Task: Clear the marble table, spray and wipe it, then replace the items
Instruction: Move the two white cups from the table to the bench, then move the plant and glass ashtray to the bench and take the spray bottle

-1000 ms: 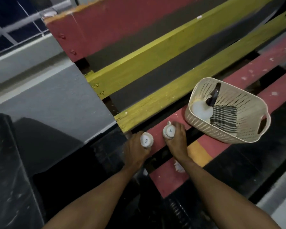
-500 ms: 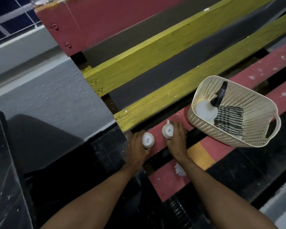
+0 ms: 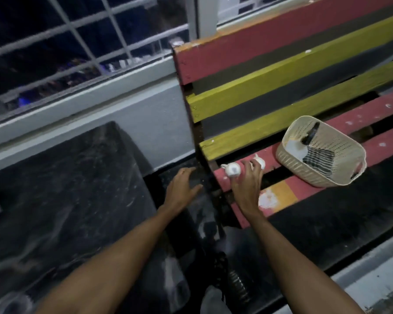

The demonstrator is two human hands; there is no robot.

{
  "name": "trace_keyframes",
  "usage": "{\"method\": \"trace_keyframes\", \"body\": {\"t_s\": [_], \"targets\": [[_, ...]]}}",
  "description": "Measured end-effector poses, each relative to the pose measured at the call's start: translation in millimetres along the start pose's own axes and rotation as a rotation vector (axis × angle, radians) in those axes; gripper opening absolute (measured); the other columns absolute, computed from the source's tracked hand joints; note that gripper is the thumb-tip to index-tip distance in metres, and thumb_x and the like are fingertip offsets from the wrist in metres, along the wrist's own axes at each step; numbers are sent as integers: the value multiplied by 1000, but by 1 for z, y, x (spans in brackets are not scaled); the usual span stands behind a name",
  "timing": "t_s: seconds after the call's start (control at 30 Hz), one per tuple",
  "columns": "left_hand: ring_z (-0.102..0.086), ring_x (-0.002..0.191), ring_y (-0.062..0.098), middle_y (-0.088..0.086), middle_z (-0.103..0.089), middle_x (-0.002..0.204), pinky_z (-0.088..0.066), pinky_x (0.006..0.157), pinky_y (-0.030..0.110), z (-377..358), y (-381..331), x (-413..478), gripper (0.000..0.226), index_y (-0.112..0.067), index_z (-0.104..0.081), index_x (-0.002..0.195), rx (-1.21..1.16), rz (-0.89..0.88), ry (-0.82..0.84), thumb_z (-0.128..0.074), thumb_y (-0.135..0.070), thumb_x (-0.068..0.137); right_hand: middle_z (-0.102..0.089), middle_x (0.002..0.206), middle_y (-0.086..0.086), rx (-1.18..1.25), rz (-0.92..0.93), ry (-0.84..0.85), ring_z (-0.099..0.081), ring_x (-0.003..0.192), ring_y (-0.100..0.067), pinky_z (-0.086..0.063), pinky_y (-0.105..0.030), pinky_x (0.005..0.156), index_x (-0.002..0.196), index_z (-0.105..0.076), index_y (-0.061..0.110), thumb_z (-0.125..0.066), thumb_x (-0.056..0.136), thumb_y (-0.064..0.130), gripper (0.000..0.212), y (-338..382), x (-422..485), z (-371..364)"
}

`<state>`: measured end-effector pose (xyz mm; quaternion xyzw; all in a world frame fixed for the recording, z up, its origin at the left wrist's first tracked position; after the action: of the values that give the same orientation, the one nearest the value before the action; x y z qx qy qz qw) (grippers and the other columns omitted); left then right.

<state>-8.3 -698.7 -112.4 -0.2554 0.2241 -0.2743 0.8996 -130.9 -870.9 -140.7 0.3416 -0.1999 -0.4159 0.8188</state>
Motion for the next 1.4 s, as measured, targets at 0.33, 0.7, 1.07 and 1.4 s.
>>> {"method": "trace_keyframes", "body": {"t_s": [0.33, 0.7, 1.07, 1.4], "targets": [[-56, 127, 27, 7, -61, 138, -40, 108, 33, 216, 161, -210, 46, -14, -62, 133, -61, 106, -324, -72, -28, 90, -54, 123, -8, 143, 219, 219, -51, 118, -28, -36, -30, 104, 113, -66, 12, -76, 80, 8, 35, 240, -216, -72], [-71, 96, 25, 8, -75, 112, -57, 86, 35, 304, 380, -377, 36, -12, -71, 121, -210, 383, -415, -77, -17, 86, -66, 111, -11, 24, 241, 646, -60, 106, -28, -44, -33, 92, 114, -66, 11, -78, 79, 14, 37, 352, -431, -194], [-68, 94, 20, 5, -71, 119, -57, 84, 32, 293, 426, -358, 40, -13, -67, 127, -262, 397, -345, -75, -19, 89, -73, 88, -11, -240, 223, 626, -69, 81, -29, -55, -37, 69, 87, -68, 13, -63, 74, -3, 22, 352, -441, -230], [-56, 125, 33, 17, -62, 133, -47, 102, 40, 326, 437, -240, 59, -6, -56, 135, -477, 568, -424, -76, -33, 87, -71, 65, -6, -120, 152, 468, -65, 59, -23, -50, -33, 59, 79, -74, 12, -57, 66, 9, 22, 363, -397, -234]]}}
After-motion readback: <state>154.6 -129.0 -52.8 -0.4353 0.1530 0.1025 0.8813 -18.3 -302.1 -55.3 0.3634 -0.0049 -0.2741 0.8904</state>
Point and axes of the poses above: each hand's wrist, its own x-axis towards the middle knuckle, its own z-axis out of the back of the hand, y = z × x, the point moved 2 cm from there along x, towards the middle knuckle
